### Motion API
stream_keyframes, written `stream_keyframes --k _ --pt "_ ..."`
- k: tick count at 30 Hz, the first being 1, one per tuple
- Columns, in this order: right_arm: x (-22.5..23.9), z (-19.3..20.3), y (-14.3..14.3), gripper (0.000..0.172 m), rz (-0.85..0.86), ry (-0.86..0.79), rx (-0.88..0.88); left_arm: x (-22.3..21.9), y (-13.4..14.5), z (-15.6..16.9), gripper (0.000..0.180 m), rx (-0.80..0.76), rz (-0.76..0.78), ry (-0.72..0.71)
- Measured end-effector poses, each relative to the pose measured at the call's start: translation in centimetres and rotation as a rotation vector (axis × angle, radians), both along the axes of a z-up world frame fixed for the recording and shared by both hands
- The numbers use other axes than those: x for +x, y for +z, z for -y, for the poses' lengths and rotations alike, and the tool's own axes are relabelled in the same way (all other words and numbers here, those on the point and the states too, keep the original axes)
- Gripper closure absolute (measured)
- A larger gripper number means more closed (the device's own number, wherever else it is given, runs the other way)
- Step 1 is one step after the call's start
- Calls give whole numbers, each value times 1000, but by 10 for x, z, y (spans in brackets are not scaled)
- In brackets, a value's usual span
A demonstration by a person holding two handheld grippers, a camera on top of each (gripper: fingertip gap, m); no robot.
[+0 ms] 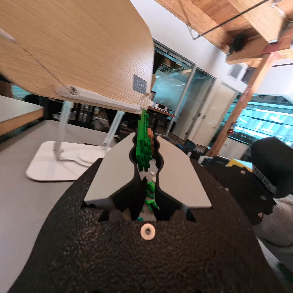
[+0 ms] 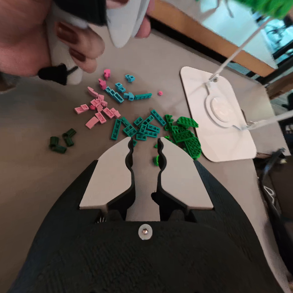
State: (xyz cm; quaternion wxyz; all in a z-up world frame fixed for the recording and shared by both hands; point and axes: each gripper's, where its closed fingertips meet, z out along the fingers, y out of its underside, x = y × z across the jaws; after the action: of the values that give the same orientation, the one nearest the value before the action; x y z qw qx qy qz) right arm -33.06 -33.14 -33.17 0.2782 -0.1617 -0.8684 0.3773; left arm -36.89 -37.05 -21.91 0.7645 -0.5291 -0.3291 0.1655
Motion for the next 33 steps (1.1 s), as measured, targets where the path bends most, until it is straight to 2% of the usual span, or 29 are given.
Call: stream_keyframes --k 1,5,9,12,14,19,26,30,32,33 --pt "6 -6 9 143 -26 -21 -36 6 1 -8 163 6 -1 -64" --pt "37 -46 50 142 -241 -177 -131 42 -5 -53 163 -28 38 -379" --pt "81 -91 84 141 -528 -348 -99 88 -30 -96 164 -157 77 -658" --pt "113 -106 87 140 -646 -378 10 128 -47 -118 164 -246 114 -868" --pt "127 -109 79 139 -682 -364 120 151 -58 -127 164 -308 125 -970" --pt "144 -103 58 132 -609 -284 203 191 -74 -136 163 -424 64 -1122" --pt "153 -108 39 125 -474 -226 282 202 -76 -136 164 -438 24 -1168" --pt "168 -108 19 129 -209 -170 145 211 -81 -132 163 -548 -190 -1164" --pt "180 -104 12 144 -74 -118 50 220 -87 -130 164 -621 -365 -1161" --pt "183 -104 11 158 -51 -105 27 225 -90 -129 163 -645 -456 -1154"
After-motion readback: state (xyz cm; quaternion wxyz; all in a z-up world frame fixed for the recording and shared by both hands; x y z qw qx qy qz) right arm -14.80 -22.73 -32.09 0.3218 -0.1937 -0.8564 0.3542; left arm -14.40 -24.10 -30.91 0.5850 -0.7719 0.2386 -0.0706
